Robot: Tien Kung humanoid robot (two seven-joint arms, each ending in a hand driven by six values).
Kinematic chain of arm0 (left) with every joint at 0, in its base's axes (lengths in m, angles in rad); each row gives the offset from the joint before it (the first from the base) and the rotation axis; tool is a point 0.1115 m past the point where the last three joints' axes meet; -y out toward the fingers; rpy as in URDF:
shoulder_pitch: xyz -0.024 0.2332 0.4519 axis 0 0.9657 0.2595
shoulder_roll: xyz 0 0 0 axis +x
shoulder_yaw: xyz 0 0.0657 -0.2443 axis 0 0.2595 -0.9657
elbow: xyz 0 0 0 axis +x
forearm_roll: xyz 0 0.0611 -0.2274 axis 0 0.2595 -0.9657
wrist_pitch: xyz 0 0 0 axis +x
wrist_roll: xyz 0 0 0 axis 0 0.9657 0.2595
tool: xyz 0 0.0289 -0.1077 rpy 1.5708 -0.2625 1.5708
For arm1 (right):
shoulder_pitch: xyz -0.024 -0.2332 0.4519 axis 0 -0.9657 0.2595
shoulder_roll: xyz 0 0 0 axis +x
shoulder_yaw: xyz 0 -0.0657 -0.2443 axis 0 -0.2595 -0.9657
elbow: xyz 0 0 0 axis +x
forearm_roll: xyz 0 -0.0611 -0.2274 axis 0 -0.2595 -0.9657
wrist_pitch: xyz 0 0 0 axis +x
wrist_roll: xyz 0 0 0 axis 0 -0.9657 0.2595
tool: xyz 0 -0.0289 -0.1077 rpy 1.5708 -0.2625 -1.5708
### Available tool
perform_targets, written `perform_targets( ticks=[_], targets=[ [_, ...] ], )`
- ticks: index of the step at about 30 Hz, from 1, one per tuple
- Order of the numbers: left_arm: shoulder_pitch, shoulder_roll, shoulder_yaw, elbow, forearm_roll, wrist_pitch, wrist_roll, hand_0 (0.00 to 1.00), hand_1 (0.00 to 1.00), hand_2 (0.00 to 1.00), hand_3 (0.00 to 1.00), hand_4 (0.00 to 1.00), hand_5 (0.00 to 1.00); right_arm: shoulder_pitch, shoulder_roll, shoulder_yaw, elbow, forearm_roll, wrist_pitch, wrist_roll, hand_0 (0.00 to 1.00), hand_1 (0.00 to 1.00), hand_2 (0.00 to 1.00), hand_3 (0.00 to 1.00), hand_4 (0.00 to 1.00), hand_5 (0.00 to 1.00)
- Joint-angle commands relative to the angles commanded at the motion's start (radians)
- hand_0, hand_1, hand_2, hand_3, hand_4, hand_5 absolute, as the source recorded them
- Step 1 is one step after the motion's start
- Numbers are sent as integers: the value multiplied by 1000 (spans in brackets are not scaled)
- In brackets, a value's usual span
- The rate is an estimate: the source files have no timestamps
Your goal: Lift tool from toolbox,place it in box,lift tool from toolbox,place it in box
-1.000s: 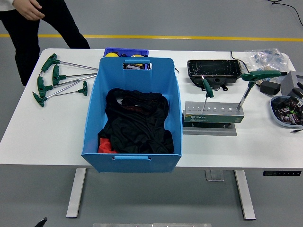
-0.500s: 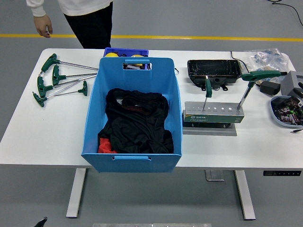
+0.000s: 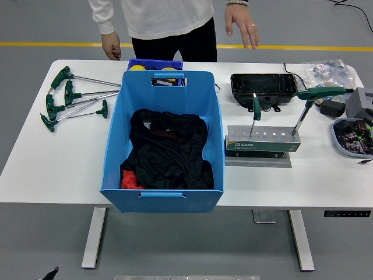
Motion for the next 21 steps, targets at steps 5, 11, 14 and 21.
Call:
perform_targets(
  ticks=[5, 11, 14, 21],
  targets=[
    [0, 0, -2, 0, 2, 0, 0, 769, 785, 801, 715, 697, 584, 0, -2, 3, 3, 0, -39, 24, 877, 854, 902, 952, 998, 955],
    [0, -1, -4, 0, 4, 0, 1, 769, 785, 802, 715, 698, 586, 2, -7, -1, 10, -20, -61, 39, 896, 878, 920, 955, 998, 936],
    [0, 0, -3, 0, 4, 0, 1, 769, 785, 802, 715, 698, 586, 6, -15, -3, 13, -85, -62, 41, 896, 878, 920, 955, 998, 936],
    [-2, 0, -2, 0, 2, 0, 0, 768, 785, 802, 714, 697, 584, 29, -73, -34, 24, -351, -52, 42, 943, 907, 974, 998, 998, 826]
  ],
)
